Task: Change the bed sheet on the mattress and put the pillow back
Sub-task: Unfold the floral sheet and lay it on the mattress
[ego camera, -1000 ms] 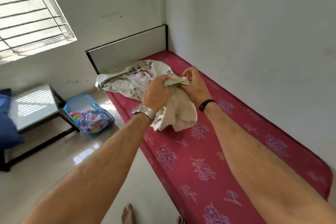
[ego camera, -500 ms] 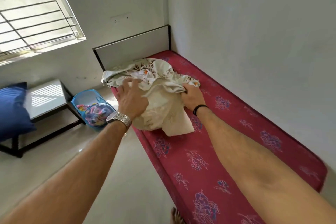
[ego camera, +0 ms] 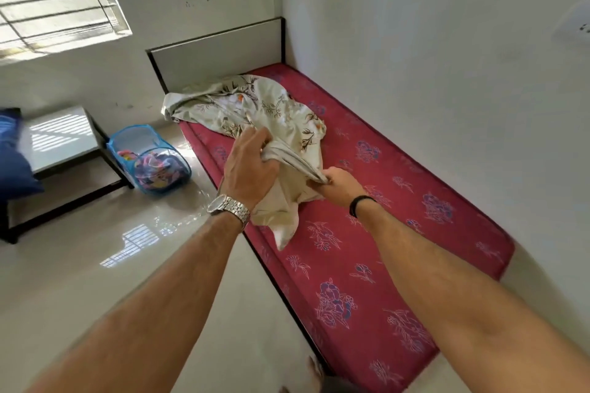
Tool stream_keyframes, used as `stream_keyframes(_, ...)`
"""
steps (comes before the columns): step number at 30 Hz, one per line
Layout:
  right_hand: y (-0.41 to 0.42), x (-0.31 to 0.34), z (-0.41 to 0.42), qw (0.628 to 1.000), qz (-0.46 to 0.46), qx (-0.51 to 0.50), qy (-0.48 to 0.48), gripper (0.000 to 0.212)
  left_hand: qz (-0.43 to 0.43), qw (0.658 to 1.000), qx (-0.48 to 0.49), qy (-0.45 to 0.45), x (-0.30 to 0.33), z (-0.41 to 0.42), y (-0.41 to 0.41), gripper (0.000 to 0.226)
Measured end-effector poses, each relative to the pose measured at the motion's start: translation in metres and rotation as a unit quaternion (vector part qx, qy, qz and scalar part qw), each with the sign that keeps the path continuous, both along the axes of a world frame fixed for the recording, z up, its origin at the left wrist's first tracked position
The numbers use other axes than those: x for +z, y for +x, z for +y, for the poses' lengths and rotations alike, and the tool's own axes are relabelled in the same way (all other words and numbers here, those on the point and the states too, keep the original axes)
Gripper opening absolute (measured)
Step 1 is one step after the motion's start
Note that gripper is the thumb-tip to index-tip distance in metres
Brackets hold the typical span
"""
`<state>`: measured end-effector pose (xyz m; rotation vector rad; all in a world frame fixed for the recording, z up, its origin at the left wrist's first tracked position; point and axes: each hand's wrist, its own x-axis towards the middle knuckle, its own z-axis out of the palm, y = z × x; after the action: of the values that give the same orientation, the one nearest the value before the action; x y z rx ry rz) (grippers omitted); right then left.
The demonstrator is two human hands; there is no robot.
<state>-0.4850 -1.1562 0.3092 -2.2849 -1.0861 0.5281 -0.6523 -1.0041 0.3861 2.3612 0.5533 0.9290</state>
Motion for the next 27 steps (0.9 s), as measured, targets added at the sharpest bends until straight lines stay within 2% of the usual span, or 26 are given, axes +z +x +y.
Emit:
stream_keyframes(3,-0.006,0.001,-0.019,0.987,0.124,-0.066,0.073,0.044,-0.029,0.998,0.043,-0.04,-0.006,-0.006,-0.003,0.015)
stream_keyframes(6,-0.008,0.015,-0.028,0.976,0.146,-0.085,0.135,0.043,-0.06,0.987,0.11,-0.105,-0.005,-0.004,-0.001,0.014)
stream_keyframes(8,-0.007,0.023,-0.034,0.981,0.148,-0.05,0.111,0.048,-0.075,0.968,0.154,-0.182,0.002,-0.003,0.002,0.016)
stream_keyframes(10,-0.002,0.021,-0.041,0.991,0.124,-0.024,0.053,0.058,-0.071,0.957,0.202,-0.196,0.009,-0.002,0.006,0.018)
stream_keyframes(11,0.003,0.015,-0.044,0.996,0.085,-0.027,0.025,0.057,-0.064,0.954,0.224,-0.187,0.011,-0.001,0.009,0.02)
stream_keyframes(14,0.023,-0.01,-0.058,0.992,-0.059,-0.098,-0.047,0.022,-0.056,0.931,0.3,-0.203,0.01,0.002,0.019,0.026)
stream_keyframes(15,0.028,-0.017,-0.065,0.986,-0.077,-0.136,-0.061,0.018,-0.052,0.918,0.326,-0.22,0.006,0.003,0.021,0.025)
stream_keyframes(17,0.04,-0.03,-0.078,0.977,-0.051,-0.199,-0.06,0.022,-0.016,0.906,0.349,-0.24,-0.01,0.004,0.027,0.02)
stream_keyframes(19,0.058,-0.038,-0.085,0.977,-0.003,-0.212,-0.027,0.026,0.055,0.916,0.3,-0.259,-0.031,0.002,0.038,0.018)
stream_keyframes(20,0.068,-0.038,-0.085,0.981,0.016,-0.196,-0.002,0.027,0.099,0.927,0.244,-0.269,-0.04,-0.002,0.045,0.023)
stream_keyframes(22,0.088,-0.029,-0.078,0.989,0.052,-0.127,0.06,0.027,0.197,0.943,0.066,-0.262,-0.053,-0.024,0.061,0.059)
stream_keyframes(24,0.106,-0.008,-0.064,0.991,0.07,-0.04,0.111,0.025,0.32,0.923,-0.084,-0.197,-0.063,-0.059,0.087,0.099)
stream_keyframes(25,0.116,0.005,-0.058,0.989,0.069,0.0,0.129,0.024,0.36,0.911,-0.106,-0.171,-0.07,-0.077,0.103,0.103)
stream_keyframes(26,0.126,0.016,-0.052,0.987,0.063,0.033,0.146,0.025,0.363,0.913,-0.103,-0.158,-0.073,-0.096,0.118,0.095)
stream_keyframes(27,0.135,0.027,-0.049,0.983,0.061,0.06,0.163,0.026,0.323,0.928,-0.072,-0.169,-0.076,-0.108,0.133,0.077)
